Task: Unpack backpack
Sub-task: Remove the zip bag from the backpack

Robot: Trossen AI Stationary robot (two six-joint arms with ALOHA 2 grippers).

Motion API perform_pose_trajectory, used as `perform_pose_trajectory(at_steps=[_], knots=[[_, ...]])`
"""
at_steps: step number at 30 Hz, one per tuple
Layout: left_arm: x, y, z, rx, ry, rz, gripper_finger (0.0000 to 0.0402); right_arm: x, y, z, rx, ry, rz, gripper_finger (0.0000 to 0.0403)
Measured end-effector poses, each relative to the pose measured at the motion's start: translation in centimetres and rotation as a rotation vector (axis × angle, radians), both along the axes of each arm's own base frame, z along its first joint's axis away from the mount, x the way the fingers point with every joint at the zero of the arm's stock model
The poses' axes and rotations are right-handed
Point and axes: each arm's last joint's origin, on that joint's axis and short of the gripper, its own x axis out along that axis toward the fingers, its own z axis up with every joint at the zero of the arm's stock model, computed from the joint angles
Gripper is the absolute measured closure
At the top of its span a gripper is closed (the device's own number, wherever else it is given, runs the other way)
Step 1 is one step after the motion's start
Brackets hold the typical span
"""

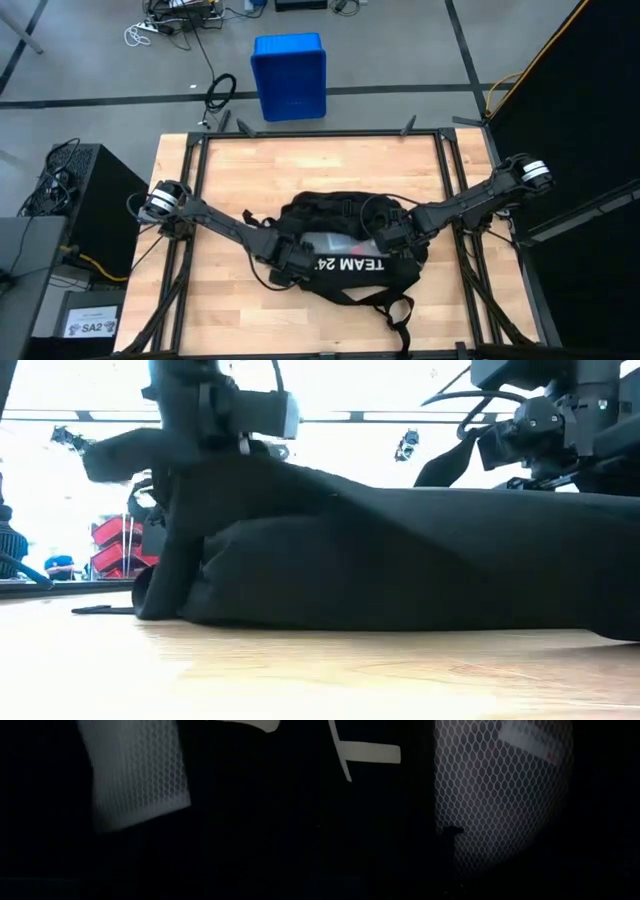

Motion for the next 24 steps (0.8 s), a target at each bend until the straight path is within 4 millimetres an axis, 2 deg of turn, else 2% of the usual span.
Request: perform_pose_trajectory(at_steps=[6, 14, 19, 24], knots=[[1.0, 0.5, -0.4, 0.121, -0.084, -0.128, 0.0204, 0.5, -0.8, -0.3, -0.018, -0.044, 0.031, 0.0152], [1.9, 2.4, 0.5, 0.195, -0.083, -0.108, 0.0204, 1.5, -1.9, -0.2, -0.042, -0.112, 0.051, 0.0158], [1.2, 3.3, -1.0, 0.13, 0.005, -0.159, 0.0204, 1.8, -2.3, -0.2, -0.048, -0.13, 0.06, 0.0151], [0.6, 4.1, -1.9, 0.14, 0.062, -0.175, 0.0204, 2.2, -2.7, -0.1, -0.05, -0.158, 0.07, 0.0147]])
